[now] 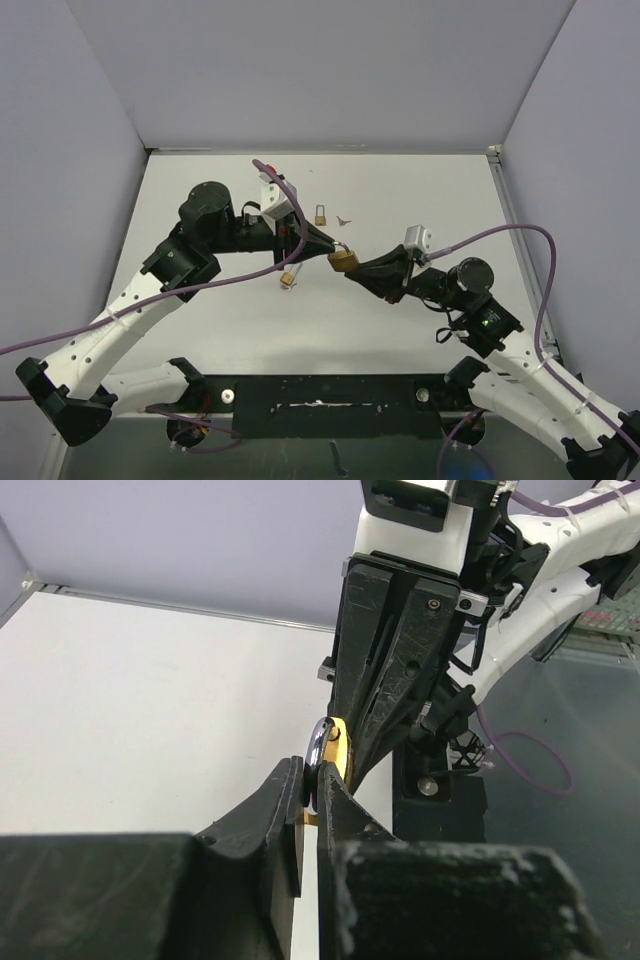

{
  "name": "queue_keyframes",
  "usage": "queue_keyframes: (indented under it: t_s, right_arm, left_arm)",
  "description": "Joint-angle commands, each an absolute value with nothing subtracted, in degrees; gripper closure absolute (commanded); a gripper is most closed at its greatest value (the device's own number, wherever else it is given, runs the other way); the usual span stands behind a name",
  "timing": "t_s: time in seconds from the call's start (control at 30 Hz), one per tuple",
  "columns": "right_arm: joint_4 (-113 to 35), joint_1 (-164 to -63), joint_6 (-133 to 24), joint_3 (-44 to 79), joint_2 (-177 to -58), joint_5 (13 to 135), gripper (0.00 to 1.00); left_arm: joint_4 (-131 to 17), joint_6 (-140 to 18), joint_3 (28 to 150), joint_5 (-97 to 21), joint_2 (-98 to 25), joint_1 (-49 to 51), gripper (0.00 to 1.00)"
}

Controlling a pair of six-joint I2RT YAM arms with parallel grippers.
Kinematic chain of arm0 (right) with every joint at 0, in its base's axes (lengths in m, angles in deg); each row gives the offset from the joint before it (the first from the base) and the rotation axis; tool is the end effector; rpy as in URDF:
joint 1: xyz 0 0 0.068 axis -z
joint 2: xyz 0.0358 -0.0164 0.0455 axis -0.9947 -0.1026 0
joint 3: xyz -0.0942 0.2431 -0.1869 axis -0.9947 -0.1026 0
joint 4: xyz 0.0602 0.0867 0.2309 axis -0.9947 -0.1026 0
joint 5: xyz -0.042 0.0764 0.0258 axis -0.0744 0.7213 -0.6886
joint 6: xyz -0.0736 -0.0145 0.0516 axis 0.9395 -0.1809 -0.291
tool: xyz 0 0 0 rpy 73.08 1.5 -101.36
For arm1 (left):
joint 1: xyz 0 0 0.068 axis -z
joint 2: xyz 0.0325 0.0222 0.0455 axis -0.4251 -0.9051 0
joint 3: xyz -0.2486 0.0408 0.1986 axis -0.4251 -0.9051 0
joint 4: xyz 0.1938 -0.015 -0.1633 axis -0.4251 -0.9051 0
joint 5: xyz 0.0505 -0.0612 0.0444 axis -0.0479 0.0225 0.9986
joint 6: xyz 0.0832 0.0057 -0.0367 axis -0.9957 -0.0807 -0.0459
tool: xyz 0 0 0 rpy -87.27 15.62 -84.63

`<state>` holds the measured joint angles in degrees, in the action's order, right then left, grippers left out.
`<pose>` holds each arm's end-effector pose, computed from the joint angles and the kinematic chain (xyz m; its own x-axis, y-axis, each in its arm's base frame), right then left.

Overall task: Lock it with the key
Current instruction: Remove the key from the lock.

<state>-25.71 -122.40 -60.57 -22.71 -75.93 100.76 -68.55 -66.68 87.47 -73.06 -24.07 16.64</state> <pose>0.0950 0.1337 0.3789 -0.0911 0.1640 -0.9822 -0.9530 0.2719 0.1337 0.1420 -0.2019 0.4782 -0.1345 0.0153 -0.9908 0.9873 0.0879 -0.1327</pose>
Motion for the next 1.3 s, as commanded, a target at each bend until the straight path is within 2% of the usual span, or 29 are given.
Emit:
queue_keyframes:
  t_s: [0.0, 0.33, 0.67, 0.93, 1.13, 1.27]
  right_arm:
    - [-24.71, -122.0, -60.7, -24.18, -76.47, 99.17, 1.0]
    - [-20.84, -122.14, -64.0, -28.67, -79.07, 98.27, 1.0]
    - [-21.22, -122.46, -63.68, -29.34, -79.93, 95.55, 1.0]
    - [-26.62, -124.12, -61.38, -28.18, -78.99, 93.92, 1.0]
    - [-28.21, -125.07, -61.0, -28.86, -77.04, 89.11, 1.0]
    - [-31.4, -125.14, -60.57, -27.75, -75.66, 79.68, 1.0]
  left_arm:
    - [-59.45, -67.28, 89.46, -69.45, -21.46, 14.38, 1.0]
    - [-43.7, -60.51, 85.11, -63.84, -19.15, 10.62, 1.0]
    - [-40.65, -62.09, 83.04, -57.7, -18.59, 10.39, 1.0]
    - [-36.78, -65.97, 81.49, -47.64, -17.76, 9.42, 1.0]
    - [-36.44, -66.44, 82.11, -48.52, -18.38, 9.2, 1.0]
    - [-42.21, -67.92, 83.0, -50.64, -20.27, 9.0, 1.0]
